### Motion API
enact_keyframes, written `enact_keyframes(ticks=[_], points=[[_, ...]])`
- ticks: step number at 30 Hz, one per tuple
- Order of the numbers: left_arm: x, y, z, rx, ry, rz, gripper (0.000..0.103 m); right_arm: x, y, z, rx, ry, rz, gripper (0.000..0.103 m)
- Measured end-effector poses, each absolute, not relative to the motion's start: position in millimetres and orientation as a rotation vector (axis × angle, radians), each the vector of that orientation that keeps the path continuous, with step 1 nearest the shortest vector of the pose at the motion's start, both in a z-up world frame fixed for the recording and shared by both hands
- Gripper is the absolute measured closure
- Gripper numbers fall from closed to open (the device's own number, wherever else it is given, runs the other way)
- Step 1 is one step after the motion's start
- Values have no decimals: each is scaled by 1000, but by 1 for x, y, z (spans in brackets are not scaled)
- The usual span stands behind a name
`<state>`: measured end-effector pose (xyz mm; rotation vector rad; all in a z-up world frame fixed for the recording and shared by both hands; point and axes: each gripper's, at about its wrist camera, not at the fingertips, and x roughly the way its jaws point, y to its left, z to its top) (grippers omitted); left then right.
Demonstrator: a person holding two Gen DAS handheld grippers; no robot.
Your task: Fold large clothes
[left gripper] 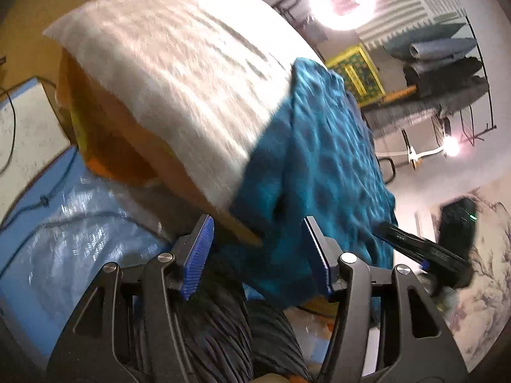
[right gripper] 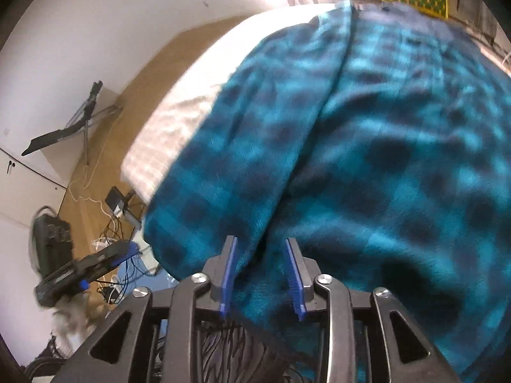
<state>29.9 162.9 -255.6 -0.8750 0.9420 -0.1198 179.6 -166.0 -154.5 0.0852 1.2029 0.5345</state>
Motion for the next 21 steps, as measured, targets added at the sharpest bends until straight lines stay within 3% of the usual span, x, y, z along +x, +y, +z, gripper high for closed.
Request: enact_keyframes(ticks=[6, 8, 10, 15, 21], points=[[46, 160, -258, -903, 930, -186, 46, 199, -157, -124, 88, 1139, 561, 66], [45, 159, -254, -901, 934, -198, 46, 209, -154, -114, 94, 1117, 564, 57], [41, 159, -246, -887, 933, -189, 46, 227, -157, -102, 142, 1103, 565, 55], [46, 174, -200, -861, 881, -211, 46, 277, -177, -68, 202, 1037, 540, 55], [122, 202, -114, -733, 778, -244, 46, 340, -205, -33, 212, 944, 477, 54]])
